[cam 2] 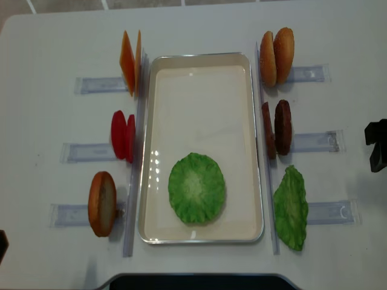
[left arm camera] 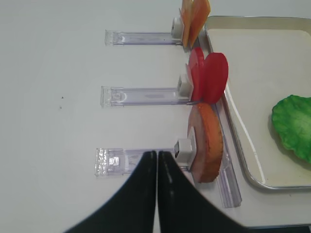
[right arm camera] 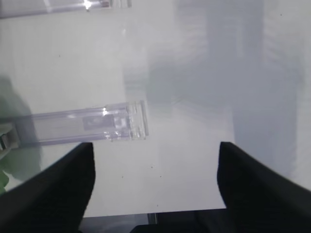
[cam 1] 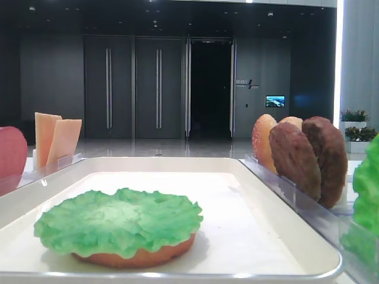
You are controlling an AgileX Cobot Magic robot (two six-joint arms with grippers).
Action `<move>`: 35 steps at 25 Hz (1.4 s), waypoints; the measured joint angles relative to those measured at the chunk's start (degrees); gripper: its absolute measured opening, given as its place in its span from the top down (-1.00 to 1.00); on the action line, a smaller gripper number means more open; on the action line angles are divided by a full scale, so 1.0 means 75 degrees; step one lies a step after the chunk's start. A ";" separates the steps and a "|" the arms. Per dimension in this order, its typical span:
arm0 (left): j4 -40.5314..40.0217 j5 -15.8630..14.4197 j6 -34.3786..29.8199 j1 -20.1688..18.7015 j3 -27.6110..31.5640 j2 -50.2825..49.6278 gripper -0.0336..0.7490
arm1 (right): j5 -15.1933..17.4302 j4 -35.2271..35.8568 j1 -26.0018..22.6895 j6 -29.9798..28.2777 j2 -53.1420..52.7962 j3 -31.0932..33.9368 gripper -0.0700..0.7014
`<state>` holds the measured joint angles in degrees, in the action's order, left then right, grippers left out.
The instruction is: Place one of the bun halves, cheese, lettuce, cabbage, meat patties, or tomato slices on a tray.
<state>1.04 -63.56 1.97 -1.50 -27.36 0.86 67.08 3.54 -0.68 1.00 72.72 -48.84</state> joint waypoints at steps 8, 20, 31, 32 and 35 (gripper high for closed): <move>0.0000 0.0000 0.0000 0.0000 0.0000 0.0000 0.91 | -0.0098 0.0000 0.0095 0.0049 -0.1819 0.0919 -0.55; 0.0000 0.0000 0.0000 0.0000 0.0000 0.0000 0.91 | -0.0617 0.0001 0.0109 0.0048 -0.5671 0.2382 -0.55; 0.0000 0.0000 0.0000 0.0000 0.0000 0.0000 0.91 | -0.0600 -0.0154 0.0109 0.0002 -0.7736 0.2490 -0.55; 0.0000 0.0000 0.0000 0.0000 0.0000 0.0000 0.91 | -0.0600 -0.0154 0.0109 0.0002 -0.7892 0.2490 -0.55; 0.0000 0.0000 0.0000 0.0000 0.0000 0.0000 0.91 | -0.0491 -0.0172 0.0109 0.0002 -0.8374 0.2587 -0.55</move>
<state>1.04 -63.56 1.97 -1.50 -27.36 0.86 63.40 2.25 0.14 1.01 9.91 -29.44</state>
